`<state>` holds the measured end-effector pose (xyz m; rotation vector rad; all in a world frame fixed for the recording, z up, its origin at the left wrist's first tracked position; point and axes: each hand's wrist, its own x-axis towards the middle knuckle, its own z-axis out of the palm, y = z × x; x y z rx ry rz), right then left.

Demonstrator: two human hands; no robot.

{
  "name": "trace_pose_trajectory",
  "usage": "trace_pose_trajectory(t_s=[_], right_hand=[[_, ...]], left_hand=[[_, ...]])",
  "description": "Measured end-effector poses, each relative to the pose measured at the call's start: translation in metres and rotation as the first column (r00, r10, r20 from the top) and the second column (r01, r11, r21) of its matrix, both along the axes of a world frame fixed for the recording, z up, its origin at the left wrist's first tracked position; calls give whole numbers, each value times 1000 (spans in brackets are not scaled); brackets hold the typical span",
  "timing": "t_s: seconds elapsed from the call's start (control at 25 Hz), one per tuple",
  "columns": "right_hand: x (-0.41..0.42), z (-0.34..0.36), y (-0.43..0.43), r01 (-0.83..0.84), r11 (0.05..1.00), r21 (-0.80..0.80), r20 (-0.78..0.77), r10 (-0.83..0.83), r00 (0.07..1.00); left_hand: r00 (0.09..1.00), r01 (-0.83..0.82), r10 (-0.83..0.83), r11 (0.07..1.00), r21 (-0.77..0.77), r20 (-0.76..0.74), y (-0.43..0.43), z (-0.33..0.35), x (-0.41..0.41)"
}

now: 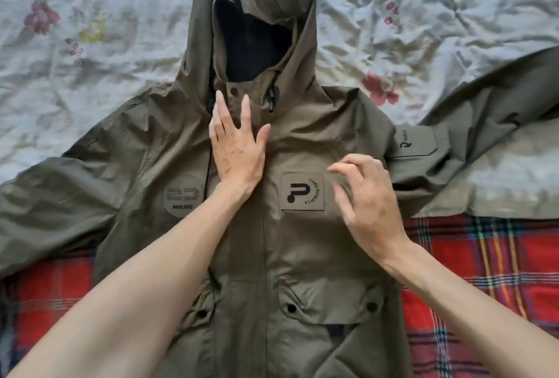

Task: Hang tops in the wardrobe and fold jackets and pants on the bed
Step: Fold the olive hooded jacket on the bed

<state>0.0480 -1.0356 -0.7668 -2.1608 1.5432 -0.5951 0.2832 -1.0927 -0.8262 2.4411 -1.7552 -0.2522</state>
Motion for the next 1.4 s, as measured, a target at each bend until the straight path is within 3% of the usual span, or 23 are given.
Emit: trace_pose_trajectory(t_s=[0.08,0.12,0.2,0.24,0.32,0.44,0.6,0.84,0.92,1.0,1.12,1.2,1.28,1.32,1.4], right_hand=[[-50,3,67,317,933,173,123,-340,932],[-68,0,94,430,834,345,158,-504,849],[-85,-11,130,418,595,687,210,-713,669],[-88,-14,136,328,539,776,230,-725,649],[-91,-22,135,213,555,804,247,-639,729],[-98,-31,153,307,600,739,170,-607,776],[-113,-27,227,407,585,701,-1,-571,821],[-131,-15,284,498,603,623,-345,-360,867],[-128,-7,277,510,602,614,-417,-301,858],[-129,8,249,510,599,617,-280,-438,854],[-133,17,148,477,585,656,98,-693,714],[-125,13,67,337,554,761,300,-762,575],[-111,6,2,99,484,870,437,-848,301],[-107,-1,-18,70,475,877,452,-867,211],[-112,-17,-35,337,486,806,430,-873,231]], left_hand=[[992,118,-113,986,-117,51,51,22,-6],[980,196,-189,973,-120,68,86,28,-12],[946,319,-318,948,-2,53,149,23,-22],[937,343,-347,936,79,46,169,17,-24],[941,312,-334,920,240,58,178,-1,-23],[932,308,-357,874,375,67,168,-17,-23],[921,349,-388,869,350,44,173,-14,-25],[919,353,-395,821,449,0,165,8,-28],[937,323,-348,889,326,18,163,25,-35],[956,292,-293,954,72,0,159,39,-45],[947,313,-320,938,-147,-30,129,44,-74],[938,340,-346,932,-127,-31,102,30,-101],[946,324,-324,945,-44,2,85,6,-122],[951,308,-308,951,-11,34,83,-7,-128],[952,288,-289,957,24,100,83,-31,-134]])
